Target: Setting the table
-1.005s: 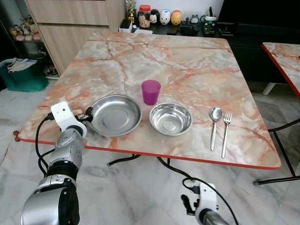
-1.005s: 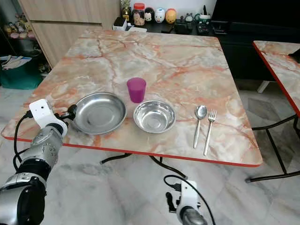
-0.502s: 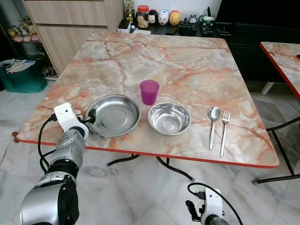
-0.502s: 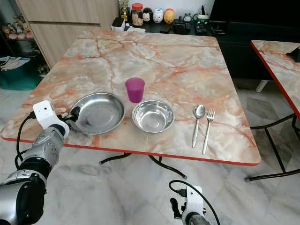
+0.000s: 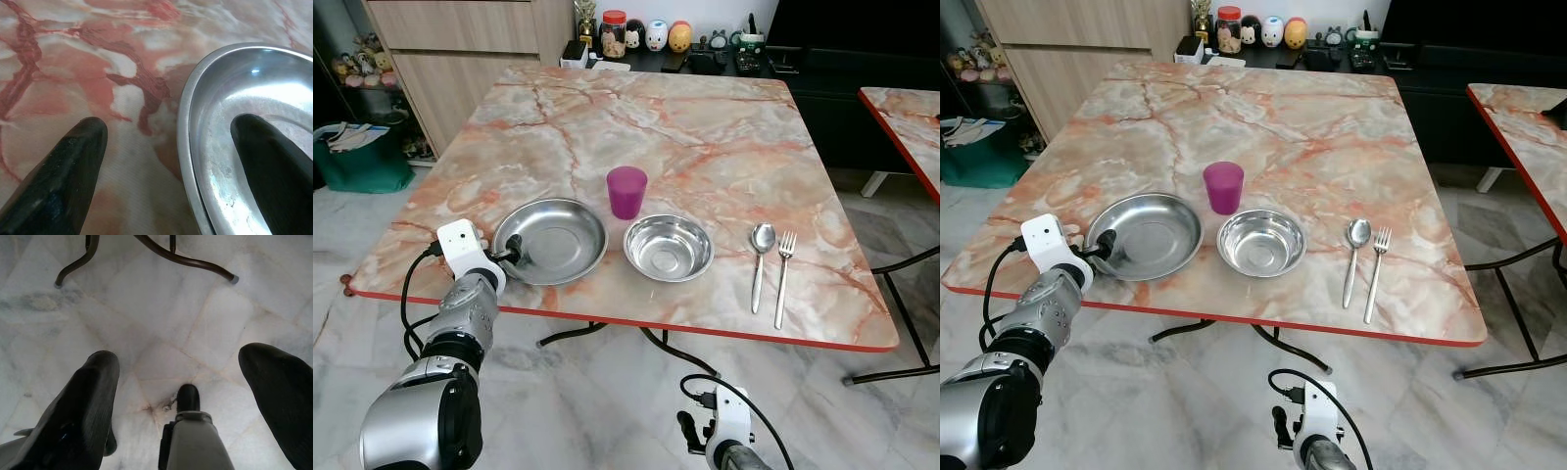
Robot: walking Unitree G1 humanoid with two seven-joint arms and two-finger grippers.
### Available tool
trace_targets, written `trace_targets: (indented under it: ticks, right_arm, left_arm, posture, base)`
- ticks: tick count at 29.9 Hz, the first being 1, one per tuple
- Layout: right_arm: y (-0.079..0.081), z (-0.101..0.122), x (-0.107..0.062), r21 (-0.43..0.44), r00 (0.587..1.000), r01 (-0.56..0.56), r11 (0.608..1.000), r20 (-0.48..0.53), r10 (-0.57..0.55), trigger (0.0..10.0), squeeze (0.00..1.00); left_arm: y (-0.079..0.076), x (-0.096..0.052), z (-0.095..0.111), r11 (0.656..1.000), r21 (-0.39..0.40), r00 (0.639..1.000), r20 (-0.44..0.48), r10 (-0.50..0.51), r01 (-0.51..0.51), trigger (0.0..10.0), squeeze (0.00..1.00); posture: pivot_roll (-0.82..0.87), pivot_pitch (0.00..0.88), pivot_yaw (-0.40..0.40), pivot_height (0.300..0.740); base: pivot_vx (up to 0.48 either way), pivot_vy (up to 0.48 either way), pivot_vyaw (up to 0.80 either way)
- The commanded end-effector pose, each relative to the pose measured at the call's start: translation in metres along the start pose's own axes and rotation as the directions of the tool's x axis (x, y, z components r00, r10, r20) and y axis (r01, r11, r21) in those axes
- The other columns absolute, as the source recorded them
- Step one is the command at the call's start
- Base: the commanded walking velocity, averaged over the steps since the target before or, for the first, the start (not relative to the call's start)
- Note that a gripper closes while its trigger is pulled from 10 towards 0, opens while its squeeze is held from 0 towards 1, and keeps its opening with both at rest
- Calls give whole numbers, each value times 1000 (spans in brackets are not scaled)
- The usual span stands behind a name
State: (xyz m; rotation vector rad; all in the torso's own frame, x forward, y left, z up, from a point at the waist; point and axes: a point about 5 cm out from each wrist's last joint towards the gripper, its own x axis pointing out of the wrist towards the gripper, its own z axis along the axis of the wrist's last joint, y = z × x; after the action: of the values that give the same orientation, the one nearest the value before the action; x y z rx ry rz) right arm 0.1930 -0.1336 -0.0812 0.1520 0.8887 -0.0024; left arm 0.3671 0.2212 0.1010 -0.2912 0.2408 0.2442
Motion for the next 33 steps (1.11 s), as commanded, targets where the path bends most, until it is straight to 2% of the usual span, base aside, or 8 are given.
trace_targets:
  ticks: [1,2,21,23,24,28,29,33]
  right_arm:
    - [2,-2,0,-7,1000,-1,1000,-18,1,10000,0]
    - [3,-3,0,-8,1000,-2,1000,-19,2,10000,0]
    - [-52,2,-7,-3,999,50,999,-12,-50,10000,0]
    - [-63,3,-9,-1,998,60,998,-11,-60,10000,0]
    - [-65,2,-10,0,998,61,998,-11,-61,10000,0]
    - [-45,-6,-8,-2,999,37,999,-18,-37,10000,0]
    - [-36,-8,-6,-3,999,29,1000,-21,-29,10000,0]
    - [-15,-12,-4,-8,1000,11,1000,-27,-11,10000,0]
  left_arm:
    - [3,0,-7,1000,7,998,-47,29,-29,4471,0]
    - [4,0,-7,1000,3,998,-49,28,-27,0,0]
    - [0,-2,-18,999,38,995,-98,4,-1,0,0]
    - [-1,-3,-20,999,47,994,-112,-4,9,3373,0]
    - [-1,-3,-21,999,52,993,-116,-5,11,9569,0]
    - [-2,-3,-22,999,52,993,-118,-8,14,10000,0]
    - [-3,-3,-22,998,54,993,-114,-11,17,4784,0]
    - [-4,-3,-20,998,58,994,-104,-21,28,0,0]
  posture:
    - [-2,50,-24,740]
    - [-2,50,-24,740]
    - [-1,50,-24,740]
    - [0,55,-22,740]
    - [0,56,-22,740]
    - [-2,56,-21,740]
    - [-2,56,-21,740]
    - [-2,55,-21,740]
  base:
    - [0,0,0]
    - [0,0,0]
    - [0,0,0]
    - [0,0,0]
    - [0,0,0]
    - [0,0,0]
    - [0,0,0]
    - [0,0,0]
